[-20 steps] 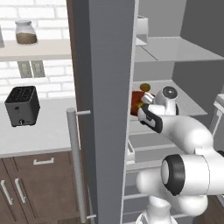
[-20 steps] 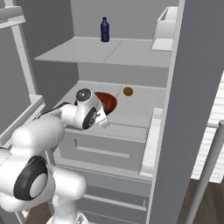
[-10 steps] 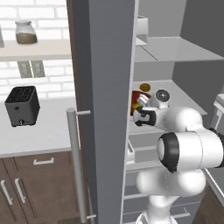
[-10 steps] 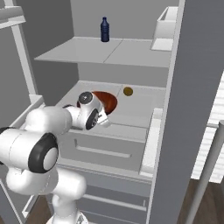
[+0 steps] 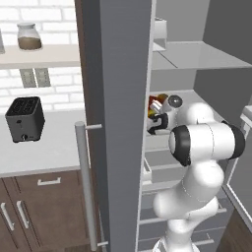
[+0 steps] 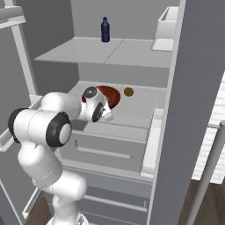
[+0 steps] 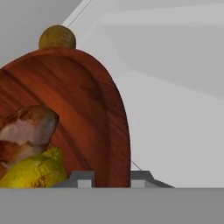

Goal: Pick the chicken drumstick and lemon from their plates and place them in the bowl. Then put the bowl in the fridge.

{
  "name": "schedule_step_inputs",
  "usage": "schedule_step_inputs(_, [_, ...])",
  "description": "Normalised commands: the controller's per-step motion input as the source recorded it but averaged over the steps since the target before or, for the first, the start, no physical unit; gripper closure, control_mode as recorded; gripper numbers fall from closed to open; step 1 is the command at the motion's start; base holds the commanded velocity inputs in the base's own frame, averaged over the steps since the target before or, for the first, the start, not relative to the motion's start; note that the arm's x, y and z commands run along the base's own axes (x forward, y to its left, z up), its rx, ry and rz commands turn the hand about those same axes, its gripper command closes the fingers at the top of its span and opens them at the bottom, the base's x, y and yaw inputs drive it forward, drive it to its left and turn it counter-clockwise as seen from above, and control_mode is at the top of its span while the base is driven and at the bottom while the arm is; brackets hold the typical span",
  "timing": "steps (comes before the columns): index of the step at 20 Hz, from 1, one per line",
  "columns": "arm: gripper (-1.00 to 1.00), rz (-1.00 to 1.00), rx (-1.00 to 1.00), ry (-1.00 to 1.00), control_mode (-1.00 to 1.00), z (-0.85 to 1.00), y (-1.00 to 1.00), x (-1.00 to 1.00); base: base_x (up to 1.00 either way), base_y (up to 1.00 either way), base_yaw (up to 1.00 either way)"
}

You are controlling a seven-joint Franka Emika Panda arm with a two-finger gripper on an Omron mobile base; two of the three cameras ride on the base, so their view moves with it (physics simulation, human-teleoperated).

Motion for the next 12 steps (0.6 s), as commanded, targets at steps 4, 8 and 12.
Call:
schedule_step_inputs(4, [-1.00,0.00,0.00,-0.01,-1.00,0.07,0.00,-0.08,0.00,0.00,0.00])
schedule_step_inputs(8, [-1.00,0.00,0.00,-0.14,-1.00,0.75,0.00,-0.44,0.00,0.00,0.00])
schedule_step_inputs(12, [-1.00,-0.01,0.00,-0.21,-1.00,1.00,0.00,-0.68,0.00,0.00,0.00])
